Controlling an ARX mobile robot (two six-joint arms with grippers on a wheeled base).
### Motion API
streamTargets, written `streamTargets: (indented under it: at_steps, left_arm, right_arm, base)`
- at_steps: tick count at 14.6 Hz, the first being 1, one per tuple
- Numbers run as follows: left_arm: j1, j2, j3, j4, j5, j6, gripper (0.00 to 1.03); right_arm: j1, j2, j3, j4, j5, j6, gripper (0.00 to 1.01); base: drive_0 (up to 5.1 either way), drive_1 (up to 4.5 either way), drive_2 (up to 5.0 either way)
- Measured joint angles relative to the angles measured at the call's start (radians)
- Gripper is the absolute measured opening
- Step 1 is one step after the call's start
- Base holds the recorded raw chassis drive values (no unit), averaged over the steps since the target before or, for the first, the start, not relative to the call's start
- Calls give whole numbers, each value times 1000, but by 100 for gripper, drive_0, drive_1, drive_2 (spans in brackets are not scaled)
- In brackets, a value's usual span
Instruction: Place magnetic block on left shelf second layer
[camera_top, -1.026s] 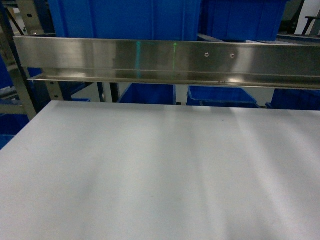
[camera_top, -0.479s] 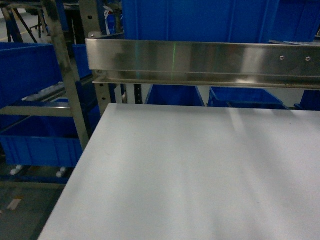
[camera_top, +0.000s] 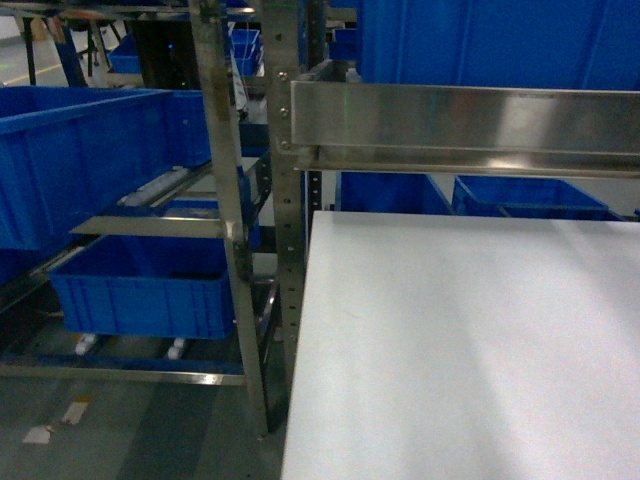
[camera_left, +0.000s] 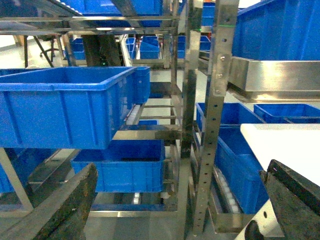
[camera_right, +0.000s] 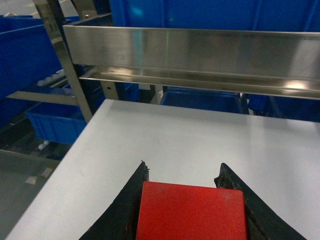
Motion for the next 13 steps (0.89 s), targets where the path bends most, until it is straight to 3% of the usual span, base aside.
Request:
streamTargets:
  at_steps: [13]
  left_arm:
    - [0,0,0,0,0,0,98]
  right_arm:
    - [0,0,0,-1,0,0,34]
  base:
    - [-496,241,241]
